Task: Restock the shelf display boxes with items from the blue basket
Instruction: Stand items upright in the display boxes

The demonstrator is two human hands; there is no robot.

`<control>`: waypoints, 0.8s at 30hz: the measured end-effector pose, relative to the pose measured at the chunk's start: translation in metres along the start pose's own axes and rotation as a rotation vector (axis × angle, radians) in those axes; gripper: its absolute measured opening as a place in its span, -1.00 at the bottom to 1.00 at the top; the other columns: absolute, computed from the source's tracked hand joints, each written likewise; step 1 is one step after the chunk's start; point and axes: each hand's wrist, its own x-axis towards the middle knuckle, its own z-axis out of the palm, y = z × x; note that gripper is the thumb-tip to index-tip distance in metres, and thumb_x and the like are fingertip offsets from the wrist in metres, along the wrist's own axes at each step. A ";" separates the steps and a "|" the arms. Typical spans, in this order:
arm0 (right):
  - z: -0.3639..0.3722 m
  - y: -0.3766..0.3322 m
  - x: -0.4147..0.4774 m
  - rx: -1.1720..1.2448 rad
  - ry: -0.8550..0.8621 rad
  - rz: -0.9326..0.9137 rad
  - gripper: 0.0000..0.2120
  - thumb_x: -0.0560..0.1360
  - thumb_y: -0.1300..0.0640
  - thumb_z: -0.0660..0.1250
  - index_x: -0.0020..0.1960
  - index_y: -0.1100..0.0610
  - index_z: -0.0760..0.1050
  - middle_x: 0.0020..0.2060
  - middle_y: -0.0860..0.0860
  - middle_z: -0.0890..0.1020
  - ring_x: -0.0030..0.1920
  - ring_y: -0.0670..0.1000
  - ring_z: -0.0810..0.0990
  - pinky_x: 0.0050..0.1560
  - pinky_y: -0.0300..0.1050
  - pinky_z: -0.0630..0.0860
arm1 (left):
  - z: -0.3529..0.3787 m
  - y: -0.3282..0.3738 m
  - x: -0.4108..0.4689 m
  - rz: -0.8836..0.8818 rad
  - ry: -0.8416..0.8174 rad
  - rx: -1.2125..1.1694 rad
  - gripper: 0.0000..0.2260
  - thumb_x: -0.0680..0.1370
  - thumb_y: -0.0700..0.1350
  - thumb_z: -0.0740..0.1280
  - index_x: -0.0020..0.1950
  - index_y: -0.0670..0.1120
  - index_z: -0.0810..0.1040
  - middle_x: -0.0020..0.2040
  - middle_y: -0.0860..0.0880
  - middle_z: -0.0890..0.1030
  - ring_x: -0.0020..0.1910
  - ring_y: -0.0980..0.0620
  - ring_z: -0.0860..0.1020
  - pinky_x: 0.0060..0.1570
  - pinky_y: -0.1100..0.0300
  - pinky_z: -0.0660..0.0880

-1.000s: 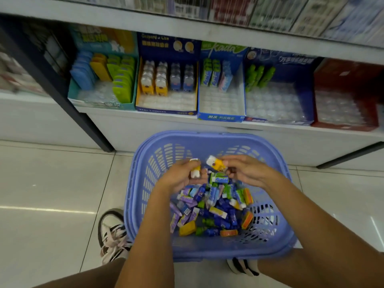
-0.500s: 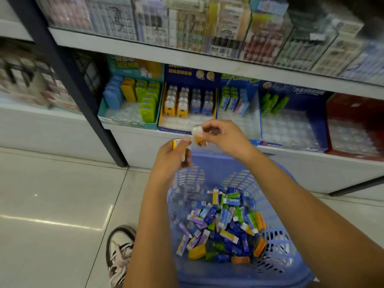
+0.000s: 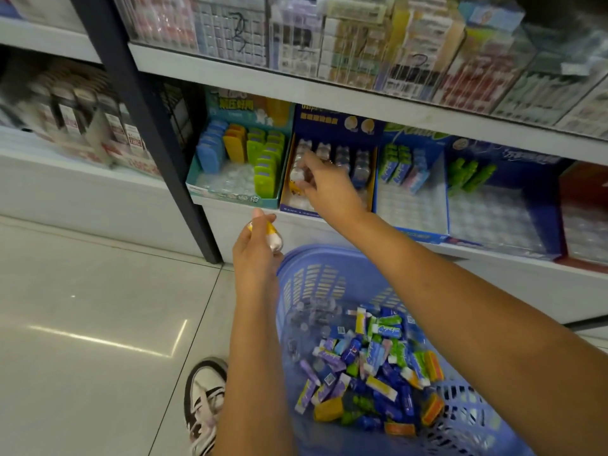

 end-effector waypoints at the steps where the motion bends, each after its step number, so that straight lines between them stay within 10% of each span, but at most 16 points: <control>1: 0.000 -0.001 0.001 -0.024 0.002 -0.008 -0.78 0.53 0.21 0.27 0.16 0.20 0.41 -0.17 0.22 0.59 -0.19 0.22 0.56 -0.19 0.09 0.52 | -0.001 -0.001 0.000 0.007 -0.004 0.005 -0.68 0.58 0.18 0.20 -0.04 0.00 0.62 -0.33 0.03 0.40 -0.41 0.13 0.34 -0.47 0.35 0.32; 11: -0.009 -0.005 0.003 -0.142 -0.075 -0.014 -0.67 0.50 0.18 0.34 0.25 0.15 0.46 0.20 0.18 0.41 0.11 0.18 0.49 -0.04 -0.11 0.41 | -0.002 -0.010 -0.004 0.064 -0.015 0.024 -0.71 0.53 0.15 0.30 -0.14 -0.03 0.66 -0.43 0.07 0.54 -0.49 0.23 0.43 -0.45 0.37 0.41; 17: -0.036 -0.007 -0.044 0.586 -0.106 0.488 -0.66 0.51 -0.15 0.30 0.03 0.13 0.54 -0.22 0.02 0.63 -0.32 -0.05 0.59 -0.28 -0.14 0.51 | 0.002 -0.005 -0.004 0.255 -0.233 0.029 -0.87 0.49 -0.16 0.42 0.01 0.01 0.66 -0.07 -0.05 0.67 -0.12 0.10 0.66 -0.11 0.31 0.56; 24: -0.059 -0.005 -0.052 1.027 -0.221 0.570 -0.94 0.49 0.21 0.38 -0.06 0.19 0.60 -0.24 0.08 0.67 -0.27 -0.03 0.65 -0.21 -0.28 0.61 | 0.022 0.000 -0.010 0.443 -0.305 0.196 -0.71 0.48 -0.33 0.39 0.15 -0.06 0.62 0.14 0.02 0.63 0.09 0.07 0.62 0.11 0.19 0.55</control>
